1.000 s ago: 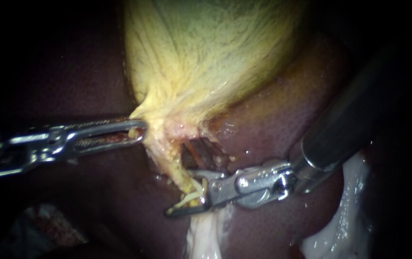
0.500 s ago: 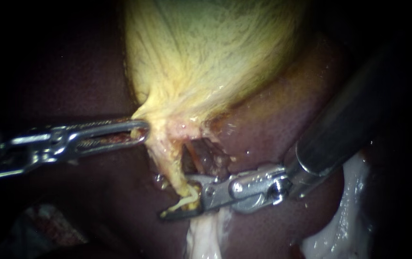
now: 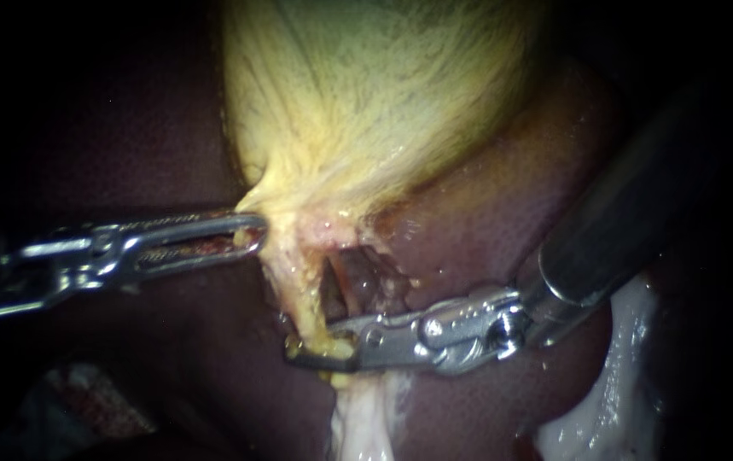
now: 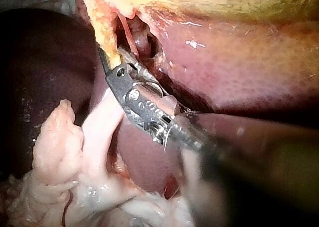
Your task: Clipping first clip left tube
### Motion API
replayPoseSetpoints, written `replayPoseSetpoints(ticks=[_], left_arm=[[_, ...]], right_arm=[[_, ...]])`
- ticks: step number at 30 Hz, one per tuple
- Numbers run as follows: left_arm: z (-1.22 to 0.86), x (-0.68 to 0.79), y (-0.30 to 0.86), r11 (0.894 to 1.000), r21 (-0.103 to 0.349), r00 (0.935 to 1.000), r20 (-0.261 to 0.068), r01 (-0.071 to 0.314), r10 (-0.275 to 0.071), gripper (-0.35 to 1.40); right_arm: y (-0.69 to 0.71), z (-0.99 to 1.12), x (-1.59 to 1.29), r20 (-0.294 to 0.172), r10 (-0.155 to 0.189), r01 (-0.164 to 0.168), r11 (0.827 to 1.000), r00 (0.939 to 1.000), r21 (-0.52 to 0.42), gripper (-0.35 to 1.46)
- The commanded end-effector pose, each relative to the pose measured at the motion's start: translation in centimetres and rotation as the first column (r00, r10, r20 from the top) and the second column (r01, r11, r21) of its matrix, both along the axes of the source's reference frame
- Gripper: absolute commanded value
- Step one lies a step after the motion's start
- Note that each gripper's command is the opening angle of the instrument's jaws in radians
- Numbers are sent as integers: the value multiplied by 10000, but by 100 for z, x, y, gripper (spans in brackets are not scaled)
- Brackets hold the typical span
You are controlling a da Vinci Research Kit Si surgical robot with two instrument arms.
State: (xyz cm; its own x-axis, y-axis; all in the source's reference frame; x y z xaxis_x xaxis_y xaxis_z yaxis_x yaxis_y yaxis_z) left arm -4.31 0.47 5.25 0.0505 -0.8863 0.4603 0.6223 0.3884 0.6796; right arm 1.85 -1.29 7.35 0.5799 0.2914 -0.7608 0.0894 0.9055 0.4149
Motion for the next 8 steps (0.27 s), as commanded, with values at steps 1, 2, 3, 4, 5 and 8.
replayPoseSetpoints(ticks=[1,2,3,4,5,8], left_arm=[[0,0,0,10000,-2,10000,3,-2,2,-35],[0,0,0,10000,-2,10000,3,-2,2,-35],[1,0,0,10000,-3,10000,3,-2,2,-35],[1,-1,0,10000,-3,10000,3,-1,1,-35],[1,-1,0,10000,-3,10000,2,0,0,-35],[1,-1,0,10000,-2,10000,2,0,0,-35]], right_arm=[[0,0,0,-6,8,-8,10000,10000,6,-35],[0,1,0,-6,7,-7,10000,10000,5,-35],[0,1,0,-6,5,-5,10000,10000,3,-35],[0,1,0,-8,2,-2,10000,10000,1,-35],[-1,1,-1,-9,0,0,10000,10000,-1,-35],[-2,2,0,-35,10,-10,10000,10000,-7,-35]])
